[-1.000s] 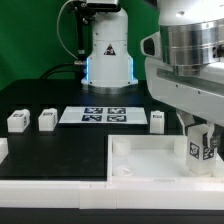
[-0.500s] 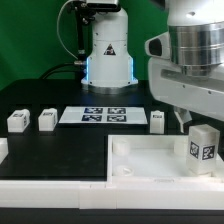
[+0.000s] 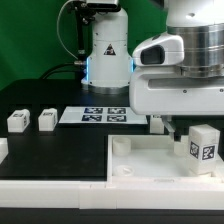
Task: Assemble one leg
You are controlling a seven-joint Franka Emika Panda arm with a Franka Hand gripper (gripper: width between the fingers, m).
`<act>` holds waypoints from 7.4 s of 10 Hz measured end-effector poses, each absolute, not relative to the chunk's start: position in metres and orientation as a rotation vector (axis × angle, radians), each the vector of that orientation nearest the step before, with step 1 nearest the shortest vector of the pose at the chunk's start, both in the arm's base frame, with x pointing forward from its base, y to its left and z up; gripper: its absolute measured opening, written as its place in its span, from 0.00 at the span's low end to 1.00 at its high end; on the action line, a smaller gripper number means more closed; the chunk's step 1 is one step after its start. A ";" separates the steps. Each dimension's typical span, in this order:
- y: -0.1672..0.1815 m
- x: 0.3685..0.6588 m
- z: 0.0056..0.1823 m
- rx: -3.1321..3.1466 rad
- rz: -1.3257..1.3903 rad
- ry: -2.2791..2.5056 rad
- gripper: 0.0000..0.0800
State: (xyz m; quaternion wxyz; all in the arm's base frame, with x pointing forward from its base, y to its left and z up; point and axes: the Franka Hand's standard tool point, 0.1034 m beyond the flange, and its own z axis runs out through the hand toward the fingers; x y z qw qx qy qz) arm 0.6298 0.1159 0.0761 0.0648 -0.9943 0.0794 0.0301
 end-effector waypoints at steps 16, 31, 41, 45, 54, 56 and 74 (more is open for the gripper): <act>0.113 0.636 0.077 -2.983 0.024 0.709 0.36; 0.120 0.635 0.074 -2.966 0.023 0.785 0.81; 0.116 0.635 0.074 -3.060 -0.022 -0.354 0.70; 0.116 0.635 0.074 -3.067 -0.020 -0.274 0.36; 0.114 0.636 0.073 -2.725 0.032 1.446 0.37; 0.113 0.637 0.073 -2.527 0.042 1.735 0.37; 0.112 0.642 0.076 -3.034 -0.055 -0.561 0.81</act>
Offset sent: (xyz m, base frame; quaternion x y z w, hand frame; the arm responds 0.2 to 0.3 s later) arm 0.0000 0.0000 0.0000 0.0000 0.0000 -0.1790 0.9838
